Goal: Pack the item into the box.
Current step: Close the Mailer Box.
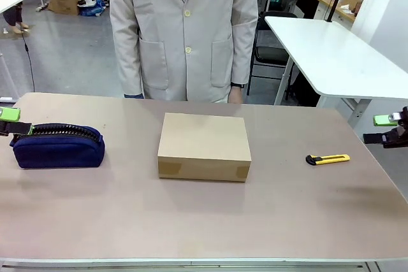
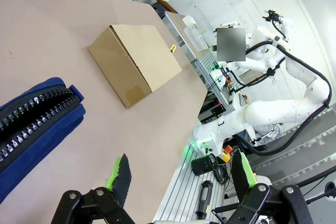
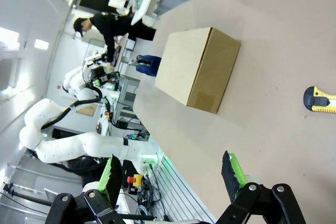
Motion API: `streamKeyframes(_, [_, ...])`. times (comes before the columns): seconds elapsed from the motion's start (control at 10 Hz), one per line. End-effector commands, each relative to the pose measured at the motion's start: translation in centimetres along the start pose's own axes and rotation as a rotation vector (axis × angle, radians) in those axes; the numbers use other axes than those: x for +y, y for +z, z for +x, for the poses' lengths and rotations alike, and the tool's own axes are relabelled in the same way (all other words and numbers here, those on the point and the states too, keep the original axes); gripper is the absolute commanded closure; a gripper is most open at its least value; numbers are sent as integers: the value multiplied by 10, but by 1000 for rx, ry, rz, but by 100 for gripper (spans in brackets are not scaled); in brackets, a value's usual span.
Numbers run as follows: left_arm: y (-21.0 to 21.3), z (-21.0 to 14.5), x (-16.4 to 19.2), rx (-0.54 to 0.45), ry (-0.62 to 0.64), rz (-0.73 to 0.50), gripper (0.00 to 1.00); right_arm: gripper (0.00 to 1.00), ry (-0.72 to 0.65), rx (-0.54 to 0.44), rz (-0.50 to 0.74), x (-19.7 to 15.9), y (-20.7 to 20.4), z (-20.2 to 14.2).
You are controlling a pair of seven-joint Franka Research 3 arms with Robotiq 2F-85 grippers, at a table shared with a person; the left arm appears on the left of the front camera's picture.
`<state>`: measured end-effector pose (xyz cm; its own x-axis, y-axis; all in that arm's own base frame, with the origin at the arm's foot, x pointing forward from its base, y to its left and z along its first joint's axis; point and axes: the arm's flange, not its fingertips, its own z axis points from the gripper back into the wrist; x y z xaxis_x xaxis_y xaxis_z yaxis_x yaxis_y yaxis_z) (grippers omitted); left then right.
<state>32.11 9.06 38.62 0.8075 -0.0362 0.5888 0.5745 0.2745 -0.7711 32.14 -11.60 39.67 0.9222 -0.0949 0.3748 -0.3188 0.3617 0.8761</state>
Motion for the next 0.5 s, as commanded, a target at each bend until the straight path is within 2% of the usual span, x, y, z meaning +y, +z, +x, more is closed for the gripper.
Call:
streamKeyframes(0.0, [1, -2, -3, 8, -2, 3, 0, 0, 2, 8, 6, 3, 4, -4])
streamKeyframes(0.4, [1, -2, -3, 8, -2, 3, 0, 0, 2, 8, 6, 3, 4, -4])
